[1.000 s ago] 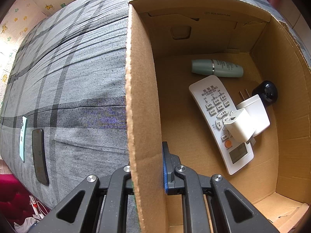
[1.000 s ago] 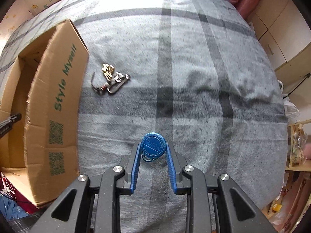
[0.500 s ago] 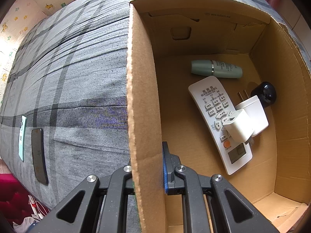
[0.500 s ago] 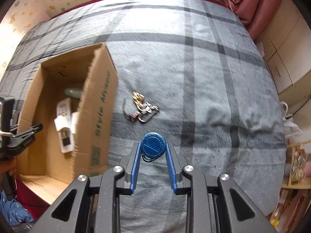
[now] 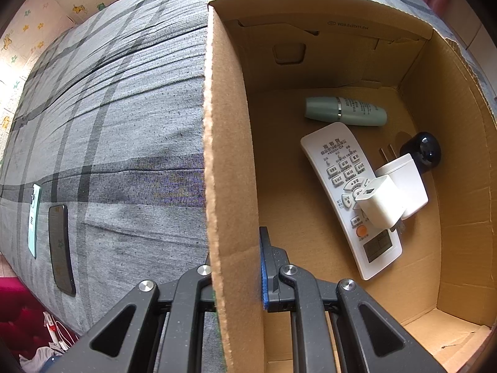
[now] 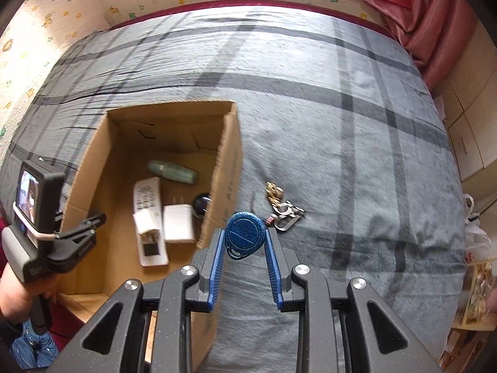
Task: Organize rigid objects
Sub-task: 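Lift the blue tag and carry it over the box with the right gripper, then lower the tag beside the bottle and open the right gripper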
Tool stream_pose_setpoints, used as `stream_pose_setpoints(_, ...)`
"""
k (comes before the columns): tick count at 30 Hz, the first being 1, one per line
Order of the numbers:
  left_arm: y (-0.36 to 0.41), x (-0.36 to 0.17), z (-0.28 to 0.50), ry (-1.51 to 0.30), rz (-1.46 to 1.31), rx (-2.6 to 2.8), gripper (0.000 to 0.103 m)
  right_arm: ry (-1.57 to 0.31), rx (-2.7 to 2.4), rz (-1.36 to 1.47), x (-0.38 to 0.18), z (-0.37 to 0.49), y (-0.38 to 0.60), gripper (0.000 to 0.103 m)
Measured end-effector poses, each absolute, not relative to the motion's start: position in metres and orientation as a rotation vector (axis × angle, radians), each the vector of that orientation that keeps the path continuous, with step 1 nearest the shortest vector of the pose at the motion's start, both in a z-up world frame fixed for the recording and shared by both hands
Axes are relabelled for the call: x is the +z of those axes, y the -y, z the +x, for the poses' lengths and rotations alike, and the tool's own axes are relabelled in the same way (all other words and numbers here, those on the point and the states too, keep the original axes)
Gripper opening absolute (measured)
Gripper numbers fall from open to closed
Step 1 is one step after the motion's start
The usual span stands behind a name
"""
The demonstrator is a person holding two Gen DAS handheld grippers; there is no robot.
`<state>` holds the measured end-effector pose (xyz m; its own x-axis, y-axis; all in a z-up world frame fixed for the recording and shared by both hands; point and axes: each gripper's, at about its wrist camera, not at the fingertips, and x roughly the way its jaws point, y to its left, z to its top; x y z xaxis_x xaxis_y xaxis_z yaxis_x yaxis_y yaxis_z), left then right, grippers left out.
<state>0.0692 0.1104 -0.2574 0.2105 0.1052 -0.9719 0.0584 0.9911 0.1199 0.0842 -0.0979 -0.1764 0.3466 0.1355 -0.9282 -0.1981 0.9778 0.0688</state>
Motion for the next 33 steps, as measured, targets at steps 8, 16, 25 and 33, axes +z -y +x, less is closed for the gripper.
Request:
stream_pose_setpoints(8,-0.112,-0.259,0.069,-1.360,0.137,0.030,0.013,-1.197,0.284,-0.091,-0.176,0.097,0.060,0.027)
stream_pose_setpoints(16,-0.113,-0.260,0.070,-1.360,0.134,0.030,0.013,-1.223,0.349,-0.127,-0.191,0.102,0.027,0.027)
stream_pose_setpoints(25,-0.115,-0.259,0.070,-1.361,0.129,0.027,0.013,-1.268,0.383,-0.178,-0.218,0.110,-0.002,0.027)
stream_pose_setpoints(33,-0.115,-0.260,0.069,-1.358,0.131,0.027,0.013,-1.316,0.402,-0.211,-0.242,0.117,-0.015,0.027)
